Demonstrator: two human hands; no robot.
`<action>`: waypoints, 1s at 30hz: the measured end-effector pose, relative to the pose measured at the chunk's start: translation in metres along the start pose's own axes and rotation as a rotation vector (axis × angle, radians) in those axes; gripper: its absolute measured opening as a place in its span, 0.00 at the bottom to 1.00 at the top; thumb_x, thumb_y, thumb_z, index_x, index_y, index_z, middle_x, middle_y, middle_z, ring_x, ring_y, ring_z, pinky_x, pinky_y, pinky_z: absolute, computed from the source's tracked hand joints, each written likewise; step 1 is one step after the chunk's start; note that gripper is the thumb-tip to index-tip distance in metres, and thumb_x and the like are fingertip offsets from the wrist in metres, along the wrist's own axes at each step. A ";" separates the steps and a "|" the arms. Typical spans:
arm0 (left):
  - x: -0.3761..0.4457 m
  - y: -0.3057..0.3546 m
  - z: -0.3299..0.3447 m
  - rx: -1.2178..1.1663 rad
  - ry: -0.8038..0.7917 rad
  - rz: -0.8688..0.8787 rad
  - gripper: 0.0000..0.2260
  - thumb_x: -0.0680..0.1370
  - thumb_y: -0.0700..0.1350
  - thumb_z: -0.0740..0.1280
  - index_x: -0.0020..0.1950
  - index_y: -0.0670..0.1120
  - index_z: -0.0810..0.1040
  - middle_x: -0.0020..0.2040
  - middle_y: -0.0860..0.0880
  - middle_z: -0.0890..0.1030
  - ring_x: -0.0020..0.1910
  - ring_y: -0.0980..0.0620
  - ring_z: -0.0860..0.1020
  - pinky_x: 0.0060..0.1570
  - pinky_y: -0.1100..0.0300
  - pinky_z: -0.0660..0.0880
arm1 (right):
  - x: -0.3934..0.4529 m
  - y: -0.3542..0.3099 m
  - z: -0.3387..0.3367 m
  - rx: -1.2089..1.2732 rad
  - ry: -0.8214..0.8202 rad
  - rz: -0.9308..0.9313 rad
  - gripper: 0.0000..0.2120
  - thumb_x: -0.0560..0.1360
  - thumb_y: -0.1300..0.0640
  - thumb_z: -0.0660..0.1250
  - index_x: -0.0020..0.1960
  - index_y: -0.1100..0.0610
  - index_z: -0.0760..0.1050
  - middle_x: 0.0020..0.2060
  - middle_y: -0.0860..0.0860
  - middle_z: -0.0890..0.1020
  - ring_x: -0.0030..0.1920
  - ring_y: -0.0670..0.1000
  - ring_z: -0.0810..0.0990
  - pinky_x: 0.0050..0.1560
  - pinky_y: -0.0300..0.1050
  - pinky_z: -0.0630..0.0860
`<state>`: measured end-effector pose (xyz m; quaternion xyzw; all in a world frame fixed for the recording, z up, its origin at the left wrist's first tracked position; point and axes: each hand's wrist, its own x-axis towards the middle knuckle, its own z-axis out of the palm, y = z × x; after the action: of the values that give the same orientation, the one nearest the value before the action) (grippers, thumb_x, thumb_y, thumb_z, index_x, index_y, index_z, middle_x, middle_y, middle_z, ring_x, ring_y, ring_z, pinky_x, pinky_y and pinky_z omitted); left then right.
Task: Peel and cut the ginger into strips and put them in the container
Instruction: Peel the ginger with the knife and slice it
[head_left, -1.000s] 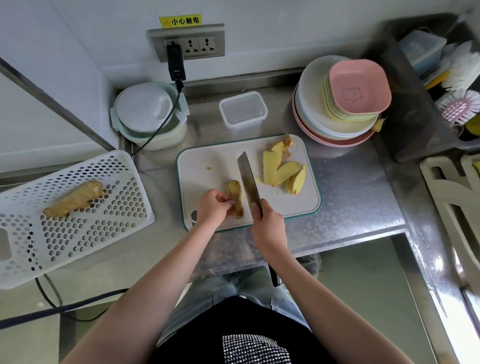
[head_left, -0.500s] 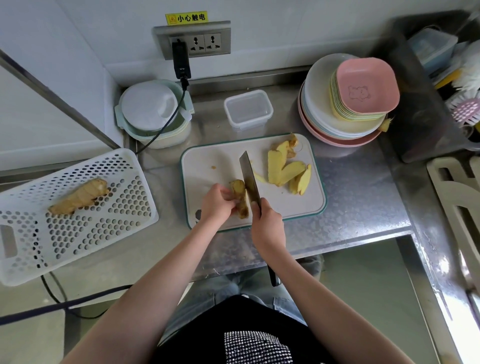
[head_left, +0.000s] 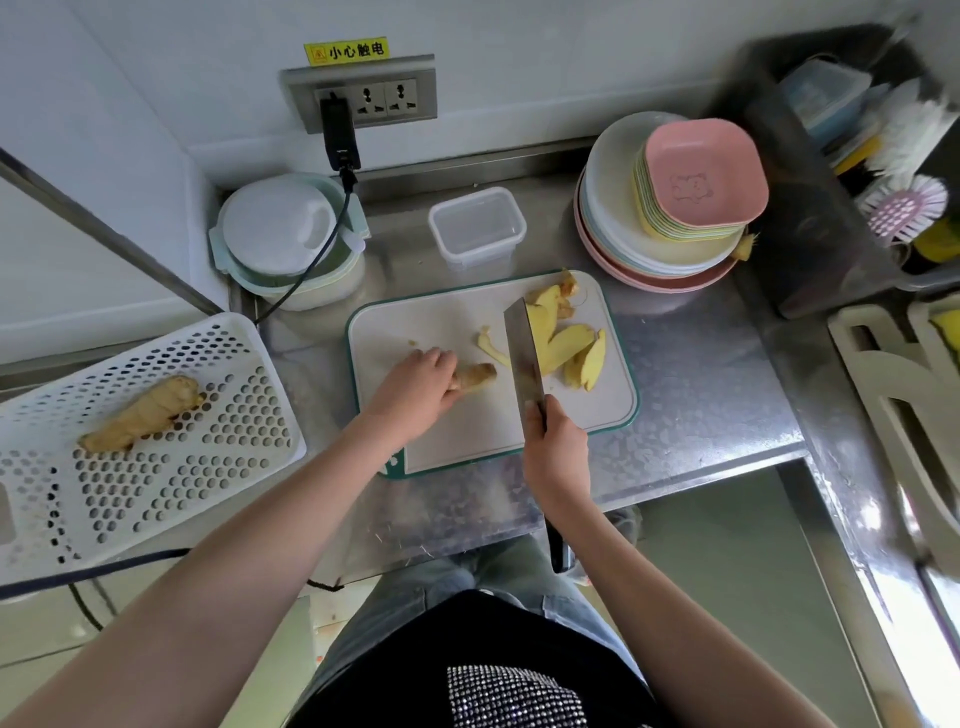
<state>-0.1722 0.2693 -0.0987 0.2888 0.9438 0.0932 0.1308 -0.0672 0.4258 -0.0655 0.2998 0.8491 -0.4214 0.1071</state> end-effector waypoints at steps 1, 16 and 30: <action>-0.005 0.002 0.001 -0.130 0.051 -0.130 0.14 0.76 0.50 0.67 0.51 0.41 0.71 0.50 0.42 0.76 0.48 0.42 0.75 0.44 0.53 0.70 | -0.001 0.000 0.001 0.010 0.000 0.000 0.14 0.83 0.51 0.53 0.41 0.56 0.65 0.31 0.52 0.73 0.29 0.51 0.68 0.27 0.44 0.62; -0.027 0.026 0.011 -0.918 -0.068 -0.636 0.08 0.79 0.47 0.64 0.45 0.44 0.69 0.39 0.45 0.78 0.28 0.49 0.79 0.23 0.60 0.76 | -0.019 -0.013 0.024 -0.117 -0.095 -0.047 0.13 0.83 0.50 0.51 0.46 0.56 0.65 0.34 0.53 0.75 0.33 0.56 0.73 0.28 0.44 0.65; -0.030 0.031 0.011 -1.013 -0.178 -0.581 0.07 0.82 0.44 0.57 0.55 0.46 0.73 0.37 0.45 0.80 0.28 0.49 0.78 0.28 0.58 0.77 | -0.020 -0.017 0.034 -0.212 -0.115 -0.065 0.13 0.83 0.48 0.50 0.47 0.55 0.64 0.37 0.57 0.77 0.38 0.60 0.77 0.34 0.48 0.72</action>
<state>-0.1293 0.2785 -0.0960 -0.0736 0.8075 0.4682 0.3512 -0.0636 0.3834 -0.0668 0.2344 0.8906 -0.3491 0.1729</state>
